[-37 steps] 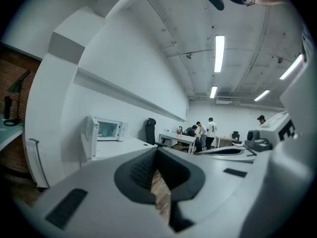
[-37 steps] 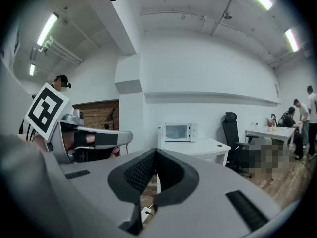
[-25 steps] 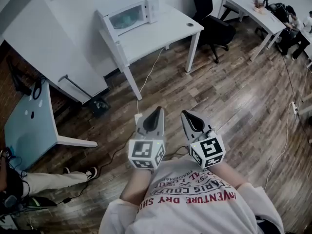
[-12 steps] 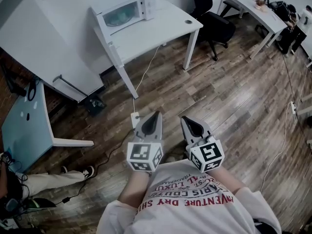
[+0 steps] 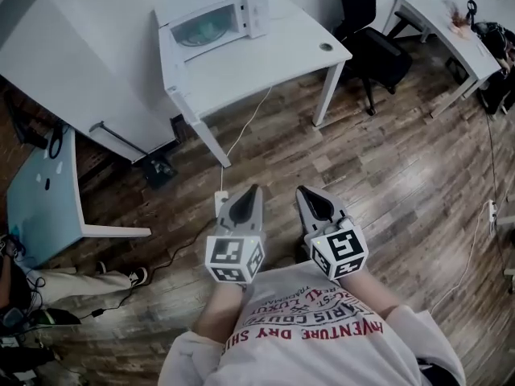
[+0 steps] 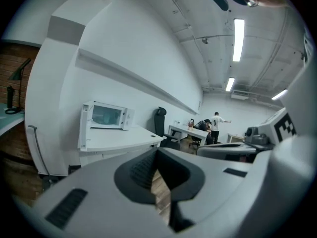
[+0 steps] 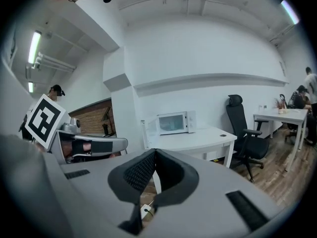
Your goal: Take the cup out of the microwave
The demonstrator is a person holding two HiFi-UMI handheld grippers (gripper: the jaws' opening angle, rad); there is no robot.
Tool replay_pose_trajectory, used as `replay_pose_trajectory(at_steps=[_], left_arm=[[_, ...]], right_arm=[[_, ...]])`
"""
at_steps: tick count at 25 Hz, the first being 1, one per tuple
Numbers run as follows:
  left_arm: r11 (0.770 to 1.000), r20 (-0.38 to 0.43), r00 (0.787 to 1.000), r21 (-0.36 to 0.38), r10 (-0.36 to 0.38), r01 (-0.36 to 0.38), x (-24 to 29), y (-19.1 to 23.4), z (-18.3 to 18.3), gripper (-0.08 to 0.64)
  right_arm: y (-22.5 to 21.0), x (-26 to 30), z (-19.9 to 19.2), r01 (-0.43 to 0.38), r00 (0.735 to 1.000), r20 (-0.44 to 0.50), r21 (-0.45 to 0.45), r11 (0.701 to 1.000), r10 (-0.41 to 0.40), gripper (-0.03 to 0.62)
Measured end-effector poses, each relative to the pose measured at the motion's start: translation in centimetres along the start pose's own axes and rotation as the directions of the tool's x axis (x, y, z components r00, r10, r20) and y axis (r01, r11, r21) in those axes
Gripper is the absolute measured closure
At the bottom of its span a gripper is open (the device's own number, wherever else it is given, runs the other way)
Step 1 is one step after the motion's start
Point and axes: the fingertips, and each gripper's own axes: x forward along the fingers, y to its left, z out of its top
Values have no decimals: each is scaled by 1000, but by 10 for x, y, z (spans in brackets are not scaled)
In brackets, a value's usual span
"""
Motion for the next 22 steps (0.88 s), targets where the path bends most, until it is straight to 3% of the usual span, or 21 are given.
replay_pose_trajectory(at_steps=[13,22], left_arm=[[974,56,979,-130,195,-187,136,-16,52,552],[954,38,966,-168,257,-247,173,9,56,552]], right_arm=[[-149,65,60,-171,985,-24,-62,983,169,580],[-184,113,73,-217,976,-23,-86,972,216,580]])
